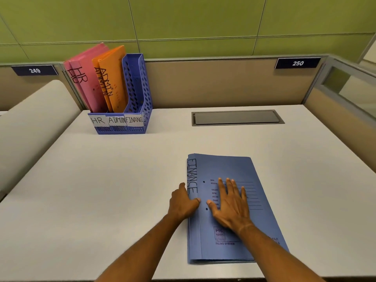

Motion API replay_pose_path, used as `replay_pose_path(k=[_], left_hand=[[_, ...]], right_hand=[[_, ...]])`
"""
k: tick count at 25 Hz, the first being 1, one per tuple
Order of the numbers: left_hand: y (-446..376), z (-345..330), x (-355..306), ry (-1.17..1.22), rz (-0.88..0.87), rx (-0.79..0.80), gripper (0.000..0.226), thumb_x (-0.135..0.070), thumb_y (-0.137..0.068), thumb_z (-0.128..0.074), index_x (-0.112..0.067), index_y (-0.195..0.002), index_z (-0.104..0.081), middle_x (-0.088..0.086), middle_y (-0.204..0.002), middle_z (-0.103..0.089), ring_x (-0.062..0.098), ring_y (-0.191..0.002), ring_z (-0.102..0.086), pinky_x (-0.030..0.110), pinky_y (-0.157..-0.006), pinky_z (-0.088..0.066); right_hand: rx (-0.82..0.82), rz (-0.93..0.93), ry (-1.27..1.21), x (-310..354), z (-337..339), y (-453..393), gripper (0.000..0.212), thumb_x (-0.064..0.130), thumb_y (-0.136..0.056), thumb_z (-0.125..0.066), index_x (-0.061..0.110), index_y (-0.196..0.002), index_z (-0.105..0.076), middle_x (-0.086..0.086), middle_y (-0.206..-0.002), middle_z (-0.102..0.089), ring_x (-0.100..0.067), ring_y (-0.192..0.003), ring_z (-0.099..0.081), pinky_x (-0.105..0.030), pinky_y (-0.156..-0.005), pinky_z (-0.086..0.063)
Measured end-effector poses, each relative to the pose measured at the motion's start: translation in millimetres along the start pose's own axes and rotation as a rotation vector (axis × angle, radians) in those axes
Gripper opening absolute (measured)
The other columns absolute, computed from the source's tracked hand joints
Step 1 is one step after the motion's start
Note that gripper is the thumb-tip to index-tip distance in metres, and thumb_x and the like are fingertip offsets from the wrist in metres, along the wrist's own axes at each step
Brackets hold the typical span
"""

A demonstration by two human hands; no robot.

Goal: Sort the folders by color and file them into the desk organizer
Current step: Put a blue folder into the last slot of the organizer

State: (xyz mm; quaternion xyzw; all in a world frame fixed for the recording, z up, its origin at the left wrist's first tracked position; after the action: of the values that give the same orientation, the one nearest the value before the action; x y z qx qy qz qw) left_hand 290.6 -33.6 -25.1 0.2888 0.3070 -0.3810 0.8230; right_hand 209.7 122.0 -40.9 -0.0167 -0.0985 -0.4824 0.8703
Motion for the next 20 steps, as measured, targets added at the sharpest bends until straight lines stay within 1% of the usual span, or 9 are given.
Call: replay_pose_path(k=[3,5,7,8,10,13,15,17,20], left_hand=[[-1.7,0.1,5.1,0.106,0.106,-0.006,0.057,-0.028,-0.081,-0.073,-0.008,-0.127,-0.045,0.008,-0.118,-0.058,0.019,-0.097,-0.057,0.029,-0.080,-0.052],[-3.1,-0.6,7.4,0.168,0.164,-0.006,0.047,-0.028,-0.081,-0.072,-0.010,-0.118,-0.050,0.002,-0.106,-0.054,0.016,-0.094,-0.054,0.028,-0.077,-0.052],[-2.5,-1.8,7.0,0.211,0.192,-0.020,0.025,-0.027,-0.081,-0.072,-0.013,-0.094,-0.055,-0.003,-0.090,-0.053,0.013,-0.085,-0.054,0.023,-0.069,-0.048],[-1.5,-1.7,6.0,0.232,0.193,-0.023,0.021,-0.025,-0.081,-0.072,-0.014,-0.081,-0.055,-0.003,-0.080,-0.053,0.012,-0.078,-0.054,0.021,-0.064,-0.046],[-2.8,-2.6,5.2,0.257,0.179,-0.012,0.027,-0.019,-0.080,-0.072,-0.013,-0.065,-0.051,0.003,-0.067,-0.050,0.013,-0.065,-0.052,0.022,-0.059,-0.043],[-3.7,4.7,3.3,0.278,0.168,0.004,0.031,-0.015,-0.080,-0.072,-0.011,-0.061,-0.048,0.007,-0.066,-0.050,0.015,-0.063,-0.052,0.023,-0.057,-0.046],[-5.1,12.7,-0.6,0.323,0.152,0.022,0.031,-0.015,-0.080,-0.074,-0.009,-0.062,-0.049,0.013,-0.072,-0.057,0.020,-0.070,-0.060,0.028,-0.063,-0.055],[-4.8,22.1,-7.7,0.370,0.131,0.042,0.030,-0.016,-0.079,-0.076,-0.007,-0.064,-0.052,0.017,-0.079,-0.063,0.024,-0.077,-0.066,0.031,-0.064,-0.059],[-3.7,41.4,-21.1,0.431,0.091,0.045,0.029,-0.017,-0.077,-0.079,-0.006,-0.063,-0.056,0.011,-0.076,-0.067,0.023,-0.076,-0.069,0.027,-0.058,-0.057]], right_hand=[[0.020,0.000,0.036,-1.8,1.0,-3.1,0.092,0.075,-0.085,-0.027,0.026,-0.150,0.016,-0.011,-0.161,0.010,-0.028,-0.149,0.013,-0.052,-0.119,0.009],[0.026,-0.013,0.049,-3.8,-0.5,-2.4,0.094,0.077,-0.084,-0.028,0.027,-0.149,0.018,-0.012,-0.161,0.013,-0.029,-0.148,0.014,-0.054,-0.119,0.009],[0.039,-0.034,0.056,-8.2,-1.1,-2.7,0.096,0.078,-0.082,-0.028,0.028,-0.148,0.020,-0.013,-0.160,0.014,-0.031,-0.148,0.015,-0.055,-0.117,0.009],[0.042,-0.037,0.056,-9.5,-1.0,-3.5,0.097,0.079,-0.081,-0.028,0.029,-0.148,0.021,-0.014,-0.160,0.014,-0.031,-0.148,0.015,-0.056,-0.117,0.009],[0.038,-0.034,0.044,-12.0,1.3,-4.0,0.099,0.081,-0.079,-0.030,0.030,-0.148,0.021,-0.013,-0.160,0.015,-0.031,-0.148,0.016,-0.057,-0.118,0.008],[0.019,-0.032,-0.025,-15.0,9.5,-7.4,0.106,0.083,-0.076,-0.034,0.030,-0.147,0.024,-0.011,-0.161,0.016,-0.029,-0.148,0.016,-0.054,-0.117,0.009],[-0.002,-0.027,-0.088,-16.1,18.9,-10.4,0.109,0.083,-0.074,-0.038,0.031,-0.147,0.023,-0.008,-0.161,0.015,-0.028,-0.148,0.015,-0.051,-0.117,0.010],[-0.028,-0.012,-0.134,-15.0,30.9,-14.2,0.110,0.084,-0.071,-0.038,0.031,-0.147,0.021,-0.007,-0.161,0.015,-0.027,-0.148,0.014,-0.051,-0.118,0.009],[-0.102,0.035,-0.209,-9.2,55.5,-22.8,0.108,0.080,-0.068,-0.035,0.029,-0.149,0.015,-0.006,-0.162,0.012,-0.026,-0.149,0.011,-0.049,-0.120,0.006]])
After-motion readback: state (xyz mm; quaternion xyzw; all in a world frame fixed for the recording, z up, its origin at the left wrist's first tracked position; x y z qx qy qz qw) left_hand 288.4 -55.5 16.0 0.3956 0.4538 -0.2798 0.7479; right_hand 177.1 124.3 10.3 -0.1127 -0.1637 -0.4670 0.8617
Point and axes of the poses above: each hand's wrist, its own y-axis away from the middle knuckle, its own z-axis out of the back of the hand, x = y × z, the point moved 6 cm from there along -y, towards the middle knuckle
